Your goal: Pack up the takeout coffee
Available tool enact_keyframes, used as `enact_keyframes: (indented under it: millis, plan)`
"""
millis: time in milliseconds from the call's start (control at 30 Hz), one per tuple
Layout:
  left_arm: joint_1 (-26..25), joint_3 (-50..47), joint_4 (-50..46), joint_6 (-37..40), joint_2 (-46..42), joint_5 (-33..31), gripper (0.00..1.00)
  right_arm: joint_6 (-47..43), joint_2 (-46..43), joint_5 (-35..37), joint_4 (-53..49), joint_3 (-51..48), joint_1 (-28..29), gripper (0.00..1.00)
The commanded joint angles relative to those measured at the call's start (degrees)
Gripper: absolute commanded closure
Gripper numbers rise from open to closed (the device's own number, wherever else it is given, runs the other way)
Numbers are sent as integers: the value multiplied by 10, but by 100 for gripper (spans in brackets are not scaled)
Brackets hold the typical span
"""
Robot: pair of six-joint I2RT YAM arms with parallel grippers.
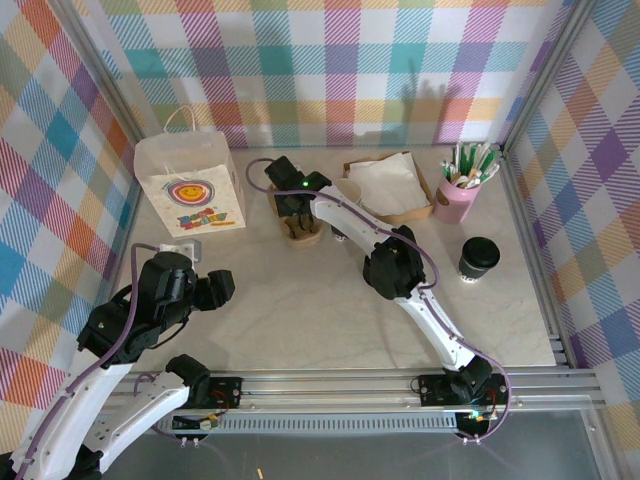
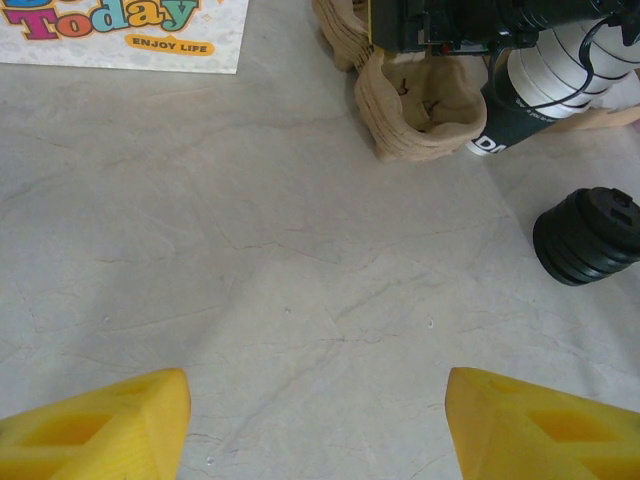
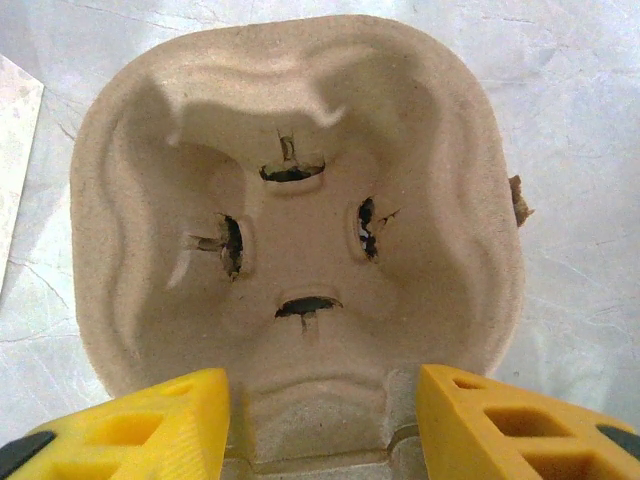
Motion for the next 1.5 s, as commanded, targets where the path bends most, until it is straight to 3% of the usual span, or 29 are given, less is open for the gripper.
enact_keyframes:
  millis: [0,167,1467]
  plan:
    - [5,1,3,-4,3,-1,32,16,5,-17,-64,2,-3,48]
    - [5,0,4,-5,5,0,32,38,-8,-43,-48,-15,-7,54]
    - [4,-23,27,-30,-2,12,33,1,-32,-20,-86,20,12,47]
